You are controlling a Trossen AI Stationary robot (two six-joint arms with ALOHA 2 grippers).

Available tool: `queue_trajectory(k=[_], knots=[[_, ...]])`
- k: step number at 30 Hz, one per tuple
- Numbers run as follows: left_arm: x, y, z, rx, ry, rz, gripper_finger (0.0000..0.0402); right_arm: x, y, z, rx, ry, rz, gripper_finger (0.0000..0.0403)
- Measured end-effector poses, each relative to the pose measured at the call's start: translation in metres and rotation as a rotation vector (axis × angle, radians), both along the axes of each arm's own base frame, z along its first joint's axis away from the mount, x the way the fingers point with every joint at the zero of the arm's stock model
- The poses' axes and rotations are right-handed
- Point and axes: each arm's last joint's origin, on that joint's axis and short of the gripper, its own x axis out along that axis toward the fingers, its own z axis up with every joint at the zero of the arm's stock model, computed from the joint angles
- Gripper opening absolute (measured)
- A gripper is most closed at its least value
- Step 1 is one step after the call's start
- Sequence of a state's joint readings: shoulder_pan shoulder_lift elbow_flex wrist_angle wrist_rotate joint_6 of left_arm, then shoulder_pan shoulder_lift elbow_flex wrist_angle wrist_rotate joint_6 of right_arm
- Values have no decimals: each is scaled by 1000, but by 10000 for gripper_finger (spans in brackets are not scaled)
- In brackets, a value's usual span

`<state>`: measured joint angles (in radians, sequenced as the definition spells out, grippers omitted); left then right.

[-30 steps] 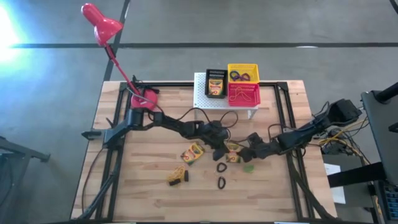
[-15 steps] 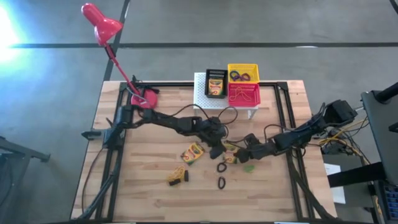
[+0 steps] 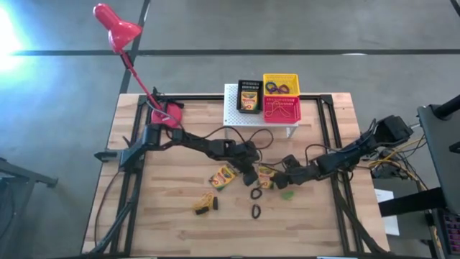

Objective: Pick & Place Office Desk Supplies
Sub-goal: Put the right crayon box into the black basket on the shelf

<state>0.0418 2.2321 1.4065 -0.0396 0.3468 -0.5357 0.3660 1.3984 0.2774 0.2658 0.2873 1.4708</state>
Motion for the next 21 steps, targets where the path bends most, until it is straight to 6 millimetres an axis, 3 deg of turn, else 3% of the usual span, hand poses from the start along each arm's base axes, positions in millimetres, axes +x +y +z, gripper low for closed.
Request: queue_trajectory(k=[6, 21], knots=[[3, 3, -10, 3, -13, 41, 3, 0, -3, -4, -7, 14, -12, 194], [4, 6, -12, 21, -19, 71, 3, 6, -8, 0, -33, -52, -26, 194]])
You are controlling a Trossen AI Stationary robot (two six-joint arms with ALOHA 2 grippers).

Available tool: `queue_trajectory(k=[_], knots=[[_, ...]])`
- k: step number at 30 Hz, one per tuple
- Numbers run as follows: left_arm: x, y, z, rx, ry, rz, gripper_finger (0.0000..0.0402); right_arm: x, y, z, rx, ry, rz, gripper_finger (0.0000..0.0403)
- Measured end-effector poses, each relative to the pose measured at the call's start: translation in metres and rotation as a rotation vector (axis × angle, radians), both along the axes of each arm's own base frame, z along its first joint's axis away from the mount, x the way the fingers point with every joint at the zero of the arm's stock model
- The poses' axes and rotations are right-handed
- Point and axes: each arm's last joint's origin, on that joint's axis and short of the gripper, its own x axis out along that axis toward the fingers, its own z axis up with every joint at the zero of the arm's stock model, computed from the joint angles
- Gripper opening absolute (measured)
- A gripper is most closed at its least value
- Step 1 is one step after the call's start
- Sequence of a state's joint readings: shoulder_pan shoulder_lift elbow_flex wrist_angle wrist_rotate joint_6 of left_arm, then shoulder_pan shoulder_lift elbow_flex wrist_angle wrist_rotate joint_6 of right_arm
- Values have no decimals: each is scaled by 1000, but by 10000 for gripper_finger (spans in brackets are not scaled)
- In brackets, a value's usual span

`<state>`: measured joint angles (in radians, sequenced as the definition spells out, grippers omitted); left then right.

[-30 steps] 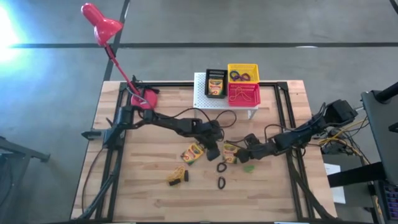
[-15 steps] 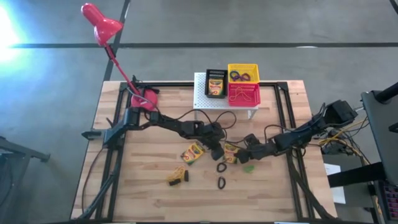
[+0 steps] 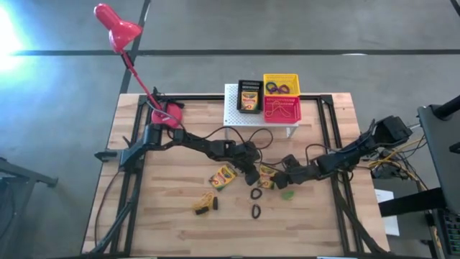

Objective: Pick & Place Office Desk Supplies
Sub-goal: Put the right crayon box into the black basket on the shelf

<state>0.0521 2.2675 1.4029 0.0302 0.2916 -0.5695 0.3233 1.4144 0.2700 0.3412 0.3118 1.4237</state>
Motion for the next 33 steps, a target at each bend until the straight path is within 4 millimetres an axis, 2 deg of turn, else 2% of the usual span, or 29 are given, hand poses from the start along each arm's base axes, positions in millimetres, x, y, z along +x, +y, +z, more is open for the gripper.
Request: queue_trajectory(k=[11, 22, 29, 33], knots=[[0, 0, 0, 12, -5, -13, 3, -1, -3, 12, -34, -67, -48, 194], [3, 0, 4, 14, -24, -14, 3, -1, -3, 21, -51, -114, -18, 194], [7, 1, 6, 43, -68, 14, 3, -5, -4, 13, -86, -26, 2, 192], [8, 2, 7, 51, -88, 17, 3, -6, -5, 6, -105, 22, 5, 170]])
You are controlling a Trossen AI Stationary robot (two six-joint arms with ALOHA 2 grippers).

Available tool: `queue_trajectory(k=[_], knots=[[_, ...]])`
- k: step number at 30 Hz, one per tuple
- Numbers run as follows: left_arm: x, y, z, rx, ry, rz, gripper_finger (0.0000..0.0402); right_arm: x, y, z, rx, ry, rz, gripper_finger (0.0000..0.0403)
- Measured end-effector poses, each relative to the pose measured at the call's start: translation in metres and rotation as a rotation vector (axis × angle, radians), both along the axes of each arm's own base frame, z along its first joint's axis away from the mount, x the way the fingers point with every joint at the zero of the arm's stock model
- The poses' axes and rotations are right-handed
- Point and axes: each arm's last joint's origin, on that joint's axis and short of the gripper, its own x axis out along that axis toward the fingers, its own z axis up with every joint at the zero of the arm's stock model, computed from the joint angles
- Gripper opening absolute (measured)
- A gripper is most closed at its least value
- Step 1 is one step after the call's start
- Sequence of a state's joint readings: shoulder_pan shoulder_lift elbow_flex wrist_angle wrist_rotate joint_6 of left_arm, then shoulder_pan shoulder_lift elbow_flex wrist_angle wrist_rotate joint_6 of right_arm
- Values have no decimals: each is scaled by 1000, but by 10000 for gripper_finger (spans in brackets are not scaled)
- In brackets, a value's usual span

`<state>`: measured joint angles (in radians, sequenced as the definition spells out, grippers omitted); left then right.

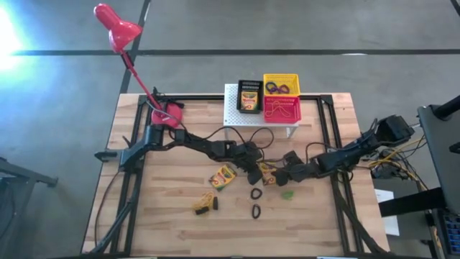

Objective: Pick & Place Office Desk Supplies
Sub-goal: Put the right crayon box into the black basket on the shelf

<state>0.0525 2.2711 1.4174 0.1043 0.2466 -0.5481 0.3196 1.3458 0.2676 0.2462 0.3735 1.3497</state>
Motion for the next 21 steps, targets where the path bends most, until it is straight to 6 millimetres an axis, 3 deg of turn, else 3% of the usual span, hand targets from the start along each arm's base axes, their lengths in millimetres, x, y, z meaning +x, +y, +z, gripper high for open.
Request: queue_trajectory(k=[11, 15, 21], knots=[[0, 3, 4, 18, -12, -5, 3, -2, -2, -5, -85, 31, -12, 41], [-3, 6, 25, 57, -19, 4, 3, -2, -2, -5, -100, 23, -15, 14], [-22, 3, 56, 100, 61, -43, 3, -6, 1, -3, -182, -4, -49, 8]])
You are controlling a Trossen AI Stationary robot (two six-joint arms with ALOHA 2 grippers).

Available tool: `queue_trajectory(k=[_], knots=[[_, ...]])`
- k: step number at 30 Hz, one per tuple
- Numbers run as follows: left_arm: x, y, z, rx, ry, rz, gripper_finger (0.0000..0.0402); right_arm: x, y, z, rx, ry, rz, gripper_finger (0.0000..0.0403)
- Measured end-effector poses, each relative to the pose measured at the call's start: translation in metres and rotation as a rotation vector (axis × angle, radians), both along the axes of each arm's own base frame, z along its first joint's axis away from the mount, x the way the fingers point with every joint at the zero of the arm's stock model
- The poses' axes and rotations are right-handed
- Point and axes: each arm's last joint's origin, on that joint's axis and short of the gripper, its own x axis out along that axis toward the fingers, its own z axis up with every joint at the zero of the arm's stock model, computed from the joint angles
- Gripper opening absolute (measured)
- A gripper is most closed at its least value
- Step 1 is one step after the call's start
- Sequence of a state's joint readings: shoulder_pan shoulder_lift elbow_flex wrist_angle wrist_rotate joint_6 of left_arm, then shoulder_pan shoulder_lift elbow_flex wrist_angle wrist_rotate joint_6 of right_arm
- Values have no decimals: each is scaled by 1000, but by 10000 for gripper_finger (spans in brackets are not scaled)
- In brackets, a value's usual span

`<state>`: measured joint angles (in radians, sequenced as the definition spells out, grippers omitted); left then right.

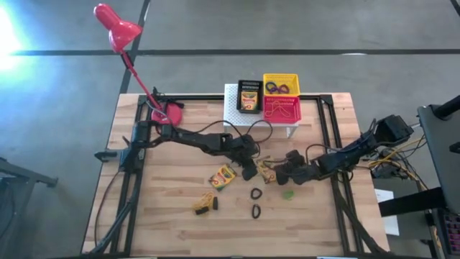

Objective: Pick & Place Office Desk Supplies
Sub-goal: Put the right crayon box into the black basket on the shelf

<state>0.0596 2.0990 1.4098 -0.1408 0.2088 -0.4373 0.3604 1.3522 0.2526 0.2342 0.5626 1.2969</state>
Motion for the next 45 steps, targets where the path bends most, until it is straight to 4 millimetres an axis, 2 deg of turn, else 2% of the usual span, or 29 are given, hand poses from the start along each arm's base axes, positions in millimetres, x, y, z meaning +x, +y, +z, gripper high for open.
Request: queue_trajectory(k=[4, 8, 13, 17, 19, 23, 29, 32, 34, 37, 42, 45], knots=[[-20, -8, 11, 22, 35, -13, 3, -2, 7, 3, -60, -108, -25, 8], [-44, -20, 4, 51, 23, 62, 3, -6, 9, 4, -107, -177, -40, 8], [-63, -27, -11, -2, -239, 185, 11, -6, 10, 9, -191, -253, -79, 8], [-72, -27, -22, -39, -497, 215, 40, -1, 11, 18, -264, -305, -63, 8], [-73, -26, -23, -49, -579, 247, 64, 1, 12, 23, -316, -332, -61, 8], [-70, -24, -27, -60, -608, 318, 128, 5, 13, 33, -441, -341, -43, 8], [-51, -22, -8, -80, -685, 290, 220, 14, 17, 44, -550, -310, 7, 8], [-45, -23, -3, -63, -689, 255, 238, 15, 18, 45, -567, -304, 13, 8], [-42, -23, -2, -59, -656, 253, 234, 15, 18, 45, -575, -298, 19, 8], [-35, -23, 1, -40, -593, 257, 199, 15, 18, 45, -582, -292, 28, 8], [-23, -21, 8, 55, -508, 229, 92, 15, 18, 45, -603, -278, 45, 8], [-18, -21, 15, 118, -424, 186, 29, 14, 19, 43, -652, -235, 145, 8]])
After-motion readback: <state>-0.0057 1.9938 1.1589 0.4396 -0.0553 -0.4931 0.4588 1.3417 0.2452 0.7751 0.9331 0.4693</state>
